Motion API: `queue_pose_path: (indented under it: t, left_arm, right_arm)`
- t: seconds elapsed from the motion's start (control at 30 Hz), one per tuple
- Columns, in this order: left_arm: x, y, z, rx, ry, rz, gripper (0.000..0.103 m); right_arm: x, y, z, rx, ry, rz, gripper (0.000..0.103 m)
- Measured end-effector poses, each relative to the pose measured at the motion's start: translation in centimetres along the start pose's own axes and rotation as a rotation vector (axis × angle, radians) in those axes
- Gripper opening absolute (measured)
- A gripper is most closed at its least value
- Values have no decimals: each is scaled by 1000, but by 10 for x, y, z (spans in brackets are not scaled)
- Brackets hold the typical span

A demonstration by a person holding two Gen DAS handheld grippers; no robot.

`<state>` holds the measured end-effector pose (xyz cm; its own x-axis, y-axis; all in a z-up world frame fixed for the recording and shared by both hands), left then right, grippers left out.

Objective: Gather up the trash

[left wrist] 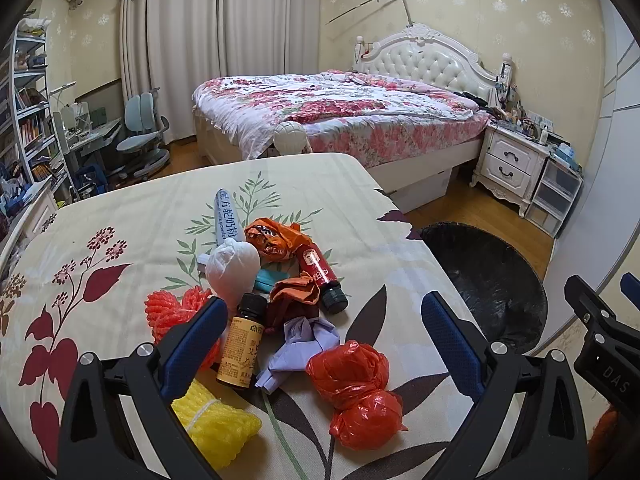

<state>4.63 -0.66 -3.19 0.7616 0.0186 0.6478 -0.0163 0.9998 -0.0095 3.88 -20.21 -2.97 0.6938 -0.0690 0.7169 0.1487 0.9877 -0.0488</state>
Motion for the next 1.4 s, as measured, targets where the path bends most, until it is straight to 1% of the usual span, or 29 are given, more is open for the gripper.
queue_pose_path:
  t: [0.57,1.4]
  left_arm:
    - [-2,-3,1,0,-3,-10,97]
    - [-1,-9,0,-1,-3,-16,97]
  right_arm:
    - [-1,-2,-4,-2,0,-4,100]
    - [-6,-14,0,-5,5,-14,100]
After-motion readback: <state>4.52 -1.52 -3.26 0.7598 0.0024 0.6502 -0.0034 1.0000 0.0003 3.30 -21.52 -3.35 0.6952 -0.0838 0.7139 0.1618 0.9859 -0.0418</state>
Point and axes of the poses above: each gripper's, at about its wrist camera, not at the fingertips, and z roughly against the way its jaws point, y to its left, x to its top, the point moved 6 cm from there along -z, roughly the way its jaws point, and after that the axes turned 11 degrees about y, right-handed, at the moved point
